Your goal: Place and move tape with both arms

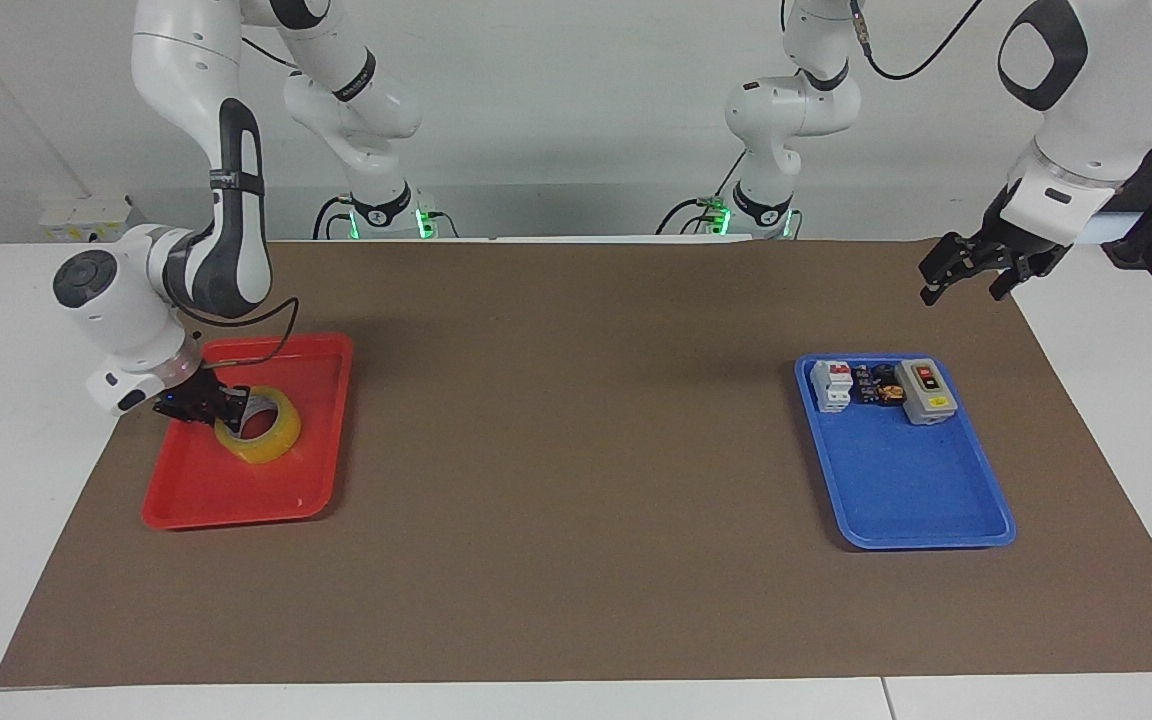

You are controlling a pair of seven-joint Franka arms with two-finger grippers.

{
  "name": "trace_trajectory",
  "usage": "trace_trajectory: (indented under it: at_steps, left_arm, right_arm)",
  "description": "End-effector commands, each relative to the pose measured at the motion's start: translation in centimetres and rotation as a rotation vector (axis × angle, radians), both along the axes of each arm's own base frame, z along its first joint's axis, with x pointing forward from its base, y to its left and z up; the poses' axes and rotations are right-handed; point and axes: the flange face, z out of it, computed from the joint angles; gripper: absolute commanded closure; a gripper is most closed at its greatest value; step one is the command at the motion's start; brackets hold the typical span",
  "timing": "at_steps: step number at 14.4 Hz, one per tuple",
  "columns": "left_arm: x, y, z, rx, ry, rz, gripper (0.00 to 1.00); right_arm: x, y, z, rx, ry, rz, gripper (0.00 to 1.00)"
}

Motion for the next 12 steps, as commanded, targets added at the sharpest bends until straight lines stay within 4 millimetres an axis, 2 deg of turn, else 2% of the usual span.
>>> trace_trajectory:
  at_steps: [1,3,4,6,8,10,12]
  left_arm:
    - [-0.7,0.2,0.1,-0.011,-0.016,-0.002,0.0]
    - [-0.7,0.2,0.1,-0.011,-0.014,-0.002,0.0]
    - [-0.7,0.2,0.1,-0.011,-0.016,-0.002,0.0]
    - [-0.7,0.2,0.1,-0.011,-0.014,-0.002,0.0]
    - [-0.7,0.2,0.1,-0.011,-0.016,-0.002,0.0]
    - [-0.7,0.2,0.1,-0.011,-0.016,-0.002,0.0]
    - [-0.7,0.2,0.1,-0.011,-0.016,-0.002,0.0]
  right_arm:
    - [0.1,0.6,2.6,-0.007,-0.017,0.029,0.0]
    - [0.9,1.3,7.2,0.003,0.01,0.034,0.0]
    - [1.6,1.8,10.6,0.004,0.016,0.031,0.0]
    - [2.7,2.9,16.0,0.009,0.034,0.045,0.0]
    - [2.9,4.9,19.8,0.014,0.077,0.044,0.0]
    - [2.3,5.0,24.0,0.011,0.067,0.029,0.0]
    - [1.4,5.7,26.2,-0.009,0.04,0.043,0.0]
